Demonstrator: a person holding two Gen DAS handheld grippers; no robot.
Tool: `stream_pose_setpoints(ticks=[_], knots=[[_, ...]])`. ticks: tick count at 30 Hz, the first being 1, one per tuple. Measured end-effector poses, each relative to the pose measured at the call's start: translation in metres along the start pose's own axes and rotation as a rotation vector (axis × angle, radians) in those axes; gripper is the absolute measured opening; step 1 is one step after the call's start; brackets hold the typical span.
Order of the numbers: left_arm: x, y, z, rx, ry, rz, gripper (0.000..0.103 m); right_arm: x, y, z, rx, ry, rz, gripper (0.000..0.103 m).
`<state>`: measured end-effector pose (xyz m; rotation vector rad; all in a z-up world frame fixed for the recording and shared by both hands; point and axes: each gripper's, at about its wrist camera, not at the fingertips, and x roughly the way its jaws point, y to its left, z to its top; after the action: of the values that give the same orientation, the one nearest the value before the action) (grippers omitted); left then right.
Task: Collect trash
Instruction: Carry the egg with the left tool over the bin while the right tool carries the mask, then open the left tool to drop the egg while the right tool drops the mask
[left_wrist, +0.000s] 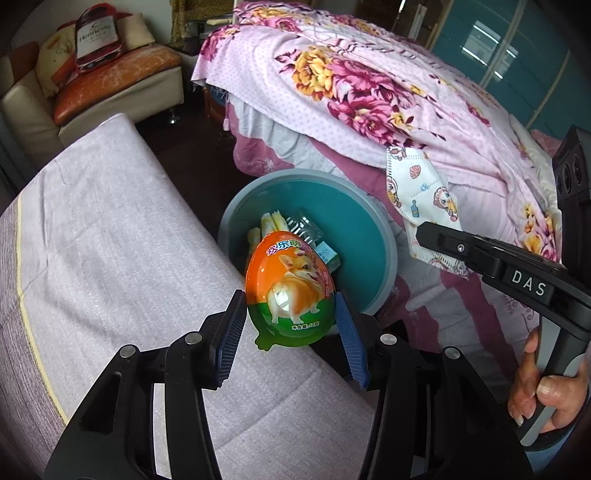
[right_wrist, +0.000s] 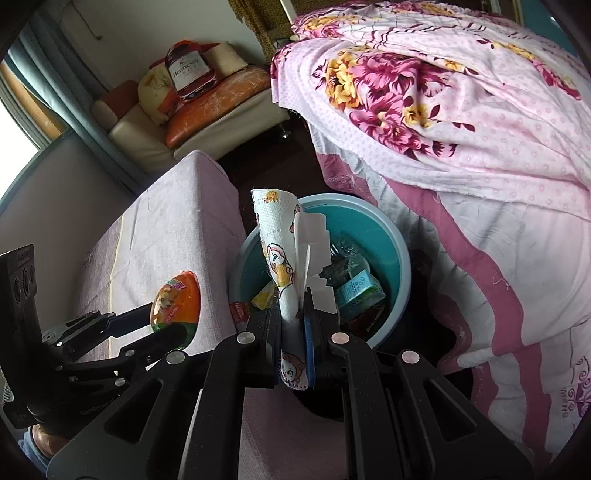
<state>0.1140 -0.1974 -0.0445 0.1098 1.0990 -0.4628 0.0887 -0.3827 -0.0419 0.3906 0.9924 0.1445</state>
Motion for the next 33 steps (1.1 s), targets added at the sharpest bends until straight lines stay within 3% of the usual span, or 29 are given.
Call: stream_pose_setpoints(ticks=[26,30,33], knots=[[0.046,-0.001,0.02,0.004,0.061,-0.044,0.052,0.022,-0.013,0.016,0.025,0.047,-0.057,0.01],[0.044,0.004,0.022,-0.014,0.048,-0.037,0.077,0.025,-0.01,0.019,0.024,0.053,-0.067,0.01],[0.039,0.006,0.022,-0.015,0.032,-0.011,0.089,0.028,-0.007,0.02,0.019,0.06,-0.074,0.009]])
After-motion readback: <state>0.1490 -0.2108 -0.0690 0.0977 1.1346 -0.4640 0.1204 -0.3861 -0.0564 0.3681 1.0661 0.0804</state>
